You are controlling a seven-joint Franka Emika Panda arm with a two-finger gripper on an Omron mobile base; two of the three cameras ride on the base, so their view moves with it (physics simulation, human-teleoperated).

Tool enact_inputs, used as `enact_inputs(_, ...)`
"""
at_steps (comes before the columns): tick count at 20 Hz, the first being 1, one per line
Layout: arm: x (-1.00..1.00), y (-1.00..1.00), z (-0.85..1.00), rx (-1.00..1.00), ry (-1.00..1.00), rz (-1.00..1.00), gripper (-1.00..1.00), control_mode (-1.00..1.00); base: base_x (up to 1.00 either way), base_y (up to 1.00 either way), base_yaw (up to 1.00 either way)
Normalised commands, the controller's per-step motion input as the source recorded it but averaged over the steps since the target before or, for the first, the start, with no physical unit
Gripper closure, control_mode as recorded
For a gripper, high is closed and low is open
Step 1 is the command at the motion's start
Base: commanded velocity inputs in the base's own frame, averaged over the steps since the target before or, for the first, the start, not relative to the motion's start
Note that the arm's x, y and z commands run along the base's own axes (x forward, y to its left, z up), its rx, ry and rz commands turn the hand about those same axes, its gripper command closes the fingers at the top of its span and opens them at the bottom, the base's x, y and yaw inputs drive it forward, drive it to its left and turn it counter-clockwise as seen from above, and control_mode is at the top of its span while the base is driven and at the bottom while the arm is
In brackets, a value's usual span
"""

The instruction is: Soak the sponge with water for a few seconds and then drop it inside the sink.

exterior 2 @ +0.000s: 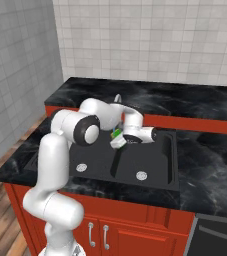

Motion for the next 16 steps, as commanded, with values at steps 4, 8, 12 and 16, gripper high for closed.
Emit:
enact_inputs(4,-0.27,-0.13,0.0,0.0,0.0,0.0,1.0,-1.0,0.0,0.0,0.0)
enact_inputs(8,-0.29,-0.14,0.05,0.0,0.0,0.0,1.0,-1.0,0.0,0.0,0.0)
enact_inputs(12,-0.17,-0.19,0.27,0.0,0.05,0.01,1.0,-1.0,0.0,0.0,0.0)
enact_inputs(16,-0.04,-0.29,0.35,-0.02,0.16,0.01,1.0,-1.0,0.0,0.0,0.0)
